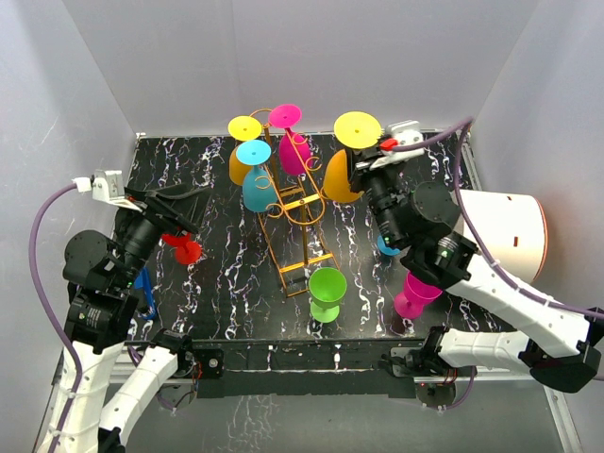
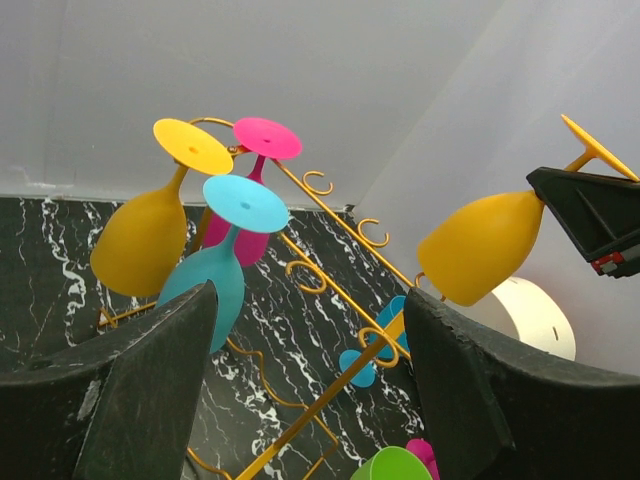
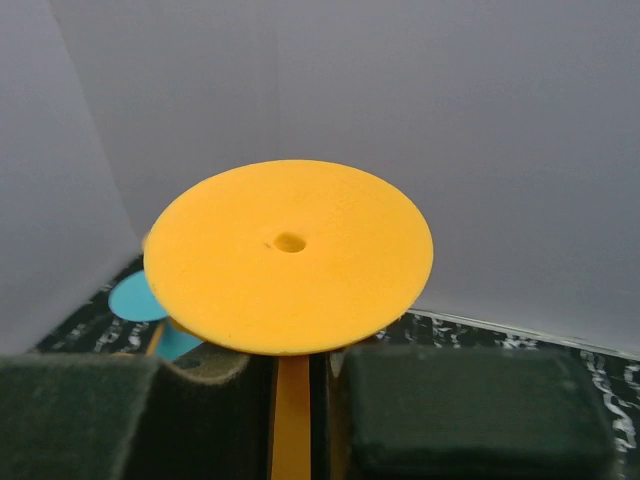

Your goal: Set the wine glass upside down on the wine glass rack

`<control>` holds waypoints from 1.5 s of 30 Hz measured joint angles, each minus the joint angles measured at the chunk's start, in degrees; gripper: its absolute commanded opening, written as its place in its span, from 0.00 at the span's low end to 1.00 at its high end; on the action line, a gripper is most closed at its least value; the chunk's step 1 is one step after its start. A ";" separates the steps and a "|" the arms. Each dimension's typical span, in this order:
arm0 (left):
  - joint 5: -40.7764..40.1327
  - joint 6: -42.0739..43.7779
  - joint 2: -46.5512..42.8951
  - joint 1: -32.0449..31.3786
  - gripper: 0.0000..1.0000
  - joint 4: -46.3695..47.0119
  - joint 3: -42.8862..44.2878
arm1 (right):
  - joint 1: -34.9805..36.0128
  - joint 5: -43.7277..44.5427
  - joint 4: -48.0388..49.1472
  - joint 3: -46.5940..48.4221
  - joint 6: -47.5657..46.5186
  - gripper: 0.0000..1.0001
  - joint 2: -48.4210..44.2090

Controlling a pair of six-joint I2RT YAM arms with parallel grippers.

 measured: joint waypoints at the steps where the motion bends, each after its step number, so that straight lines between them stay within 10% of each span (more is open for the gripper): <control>1: 0.00 -0.07 0.17 0.00 0.74 -0.26 -0.22 | -0.02 0.98 -0.52 0.07 -1.62 0.00 0.55; 13: 0.02 -0.79 0.94 0.00 0.74 -1.97 -1.09 | -22.75 -12.26 -6.45 4.55 -0.28 0.00 7.30; 45: -0.37 -1.44 0.26 0.00 0.75 -3.43 -1.09 | -36.22 -59.84 -0.33 6.58 3.96 0.00 22.93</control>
